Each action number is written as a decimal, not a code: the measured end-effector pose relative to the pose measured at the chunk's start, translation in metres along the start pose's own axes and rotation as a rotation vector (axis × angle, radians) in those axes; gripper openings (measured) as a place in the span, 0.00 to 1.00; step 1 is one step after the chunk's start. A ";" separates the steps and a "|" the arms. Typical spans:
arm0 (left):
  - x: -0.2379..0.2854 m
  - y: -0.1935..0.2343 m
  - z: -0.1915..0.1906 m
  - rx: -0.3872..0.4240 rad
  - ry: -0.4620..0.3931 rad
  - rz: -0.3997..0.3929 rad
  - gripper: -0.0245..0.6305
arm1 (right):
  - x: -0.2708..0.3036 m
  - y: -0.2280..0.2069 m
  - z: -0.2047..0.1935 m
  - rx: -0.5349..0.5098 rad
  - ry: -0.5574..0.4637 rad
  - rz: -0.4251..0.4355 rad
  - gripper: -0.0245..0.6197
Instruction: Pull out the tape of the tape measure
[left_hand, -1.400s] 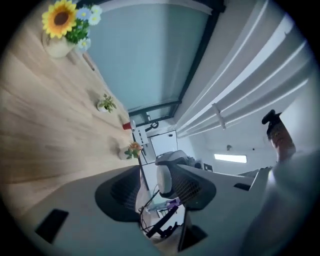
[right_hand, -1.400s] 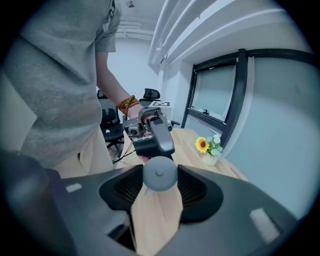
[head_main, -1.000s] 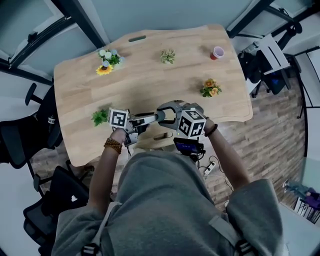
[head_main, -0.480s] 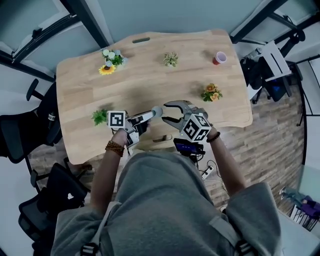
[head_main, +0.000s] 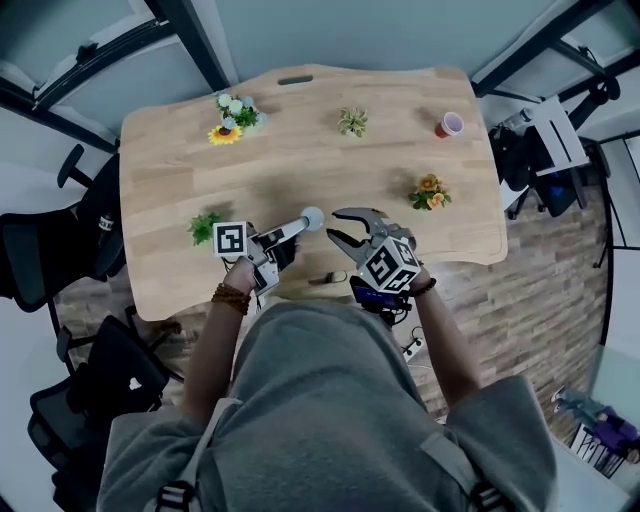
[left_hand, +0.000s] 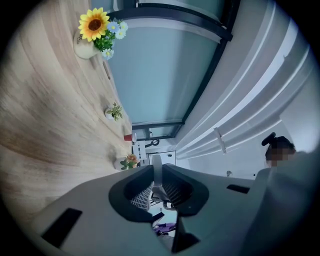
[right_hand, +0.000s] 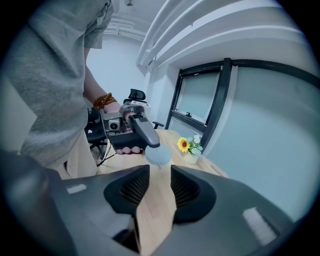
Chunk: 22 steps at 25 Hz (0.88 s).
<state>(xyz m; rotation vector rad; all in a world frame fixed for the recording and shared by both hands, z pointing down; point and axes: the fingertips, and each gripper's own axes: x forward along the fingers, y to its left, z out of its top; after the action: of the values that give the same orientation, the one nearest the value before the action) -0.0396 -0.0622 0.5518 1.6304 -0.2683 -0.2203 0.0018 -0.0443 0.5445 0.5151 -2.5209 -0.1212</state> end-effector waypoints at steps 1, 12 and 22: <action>-0.001 -0.001 0.001 0.000 -0.003 -0.003 0.13 | 0.002 0.000 0.000 -0.004 0.004 0.003 0.26; -0.003 -0.003 0.003 -0.012 -0.007 -0.018 0.13 | 0.017 0.003 0.004 -0.030 0.023 0.029 0.13; -0.010 0.003 0.002 -0.012 -0.021 0.007 0.13 | 0.022 0.006 0.001 -0.065 0.063 0.046 0.06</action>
<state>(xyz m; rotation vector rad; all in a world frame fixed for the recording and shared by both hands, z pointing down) -0.0497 -0.0611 0.5548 1.6159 -0.2885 -0.2331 -0.0181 -0.0469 0.5559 0.4275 -2.4564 -0.1668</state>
